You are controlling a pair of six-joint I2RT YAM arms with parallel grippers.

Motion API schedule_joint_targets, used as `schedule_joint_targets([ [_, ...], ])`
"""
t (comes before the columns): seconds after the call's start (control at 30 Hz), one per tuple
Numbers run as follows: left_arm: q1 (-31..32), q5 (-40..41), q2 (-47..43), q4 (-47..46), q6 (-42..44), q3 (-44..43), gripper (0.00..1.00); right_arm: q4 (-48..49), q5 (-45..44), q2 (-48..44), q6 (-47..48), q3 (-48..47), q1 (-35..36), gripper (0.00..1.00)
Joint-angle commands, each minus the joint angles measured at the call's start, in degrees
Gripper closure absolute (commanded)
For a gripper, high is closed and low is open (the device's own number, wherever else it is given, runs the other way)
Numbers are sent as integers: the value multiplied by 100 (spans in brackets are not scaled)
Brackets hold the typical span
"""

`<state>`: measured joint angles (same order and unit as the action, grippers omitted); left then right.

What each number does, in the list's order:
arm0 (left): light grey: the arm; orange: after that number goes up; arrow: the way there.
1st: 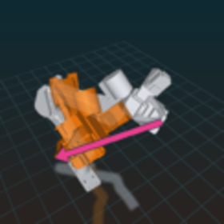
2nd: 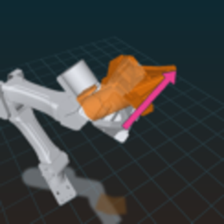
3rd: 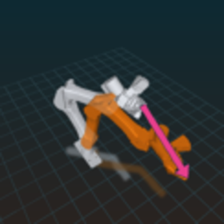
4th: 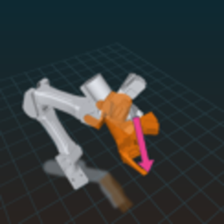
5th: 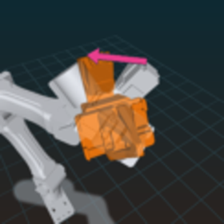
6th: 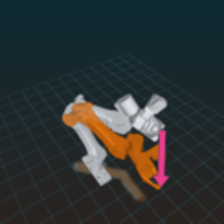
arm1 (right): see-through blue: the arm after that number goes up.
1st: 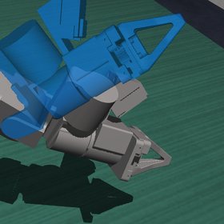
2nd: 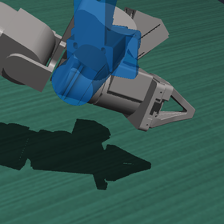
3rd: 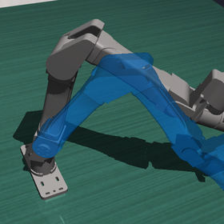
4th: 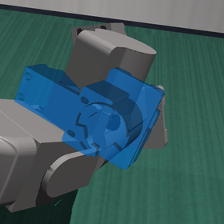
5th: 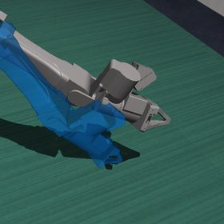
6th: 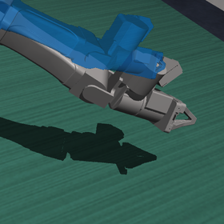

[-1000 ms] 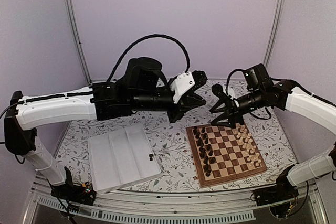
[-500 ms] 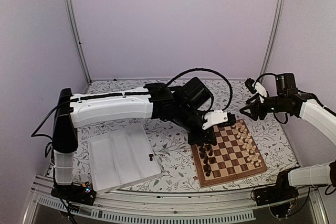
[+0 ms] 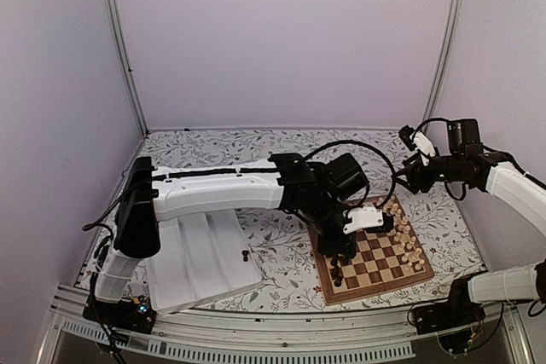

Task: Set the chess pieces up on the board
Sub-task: Place the chess piece on the chessboard.

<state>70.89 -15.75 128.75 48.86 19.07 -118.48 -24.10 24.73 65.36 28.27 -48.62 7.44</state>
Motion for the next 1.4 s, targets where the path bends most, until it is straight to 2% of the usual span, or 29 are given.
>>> schedule_joint_targets([
  [0.0,121,75,307,147,-8,-324,93,132,-100,54,-68,81,2,37],
  [0.37,195,236,752,270,6,-608,92,124,-57,77,-50,98,-4,36],
  [1.37,277,386,1071,379,106,-738,85,119,13,86,2,107,1,36],
])
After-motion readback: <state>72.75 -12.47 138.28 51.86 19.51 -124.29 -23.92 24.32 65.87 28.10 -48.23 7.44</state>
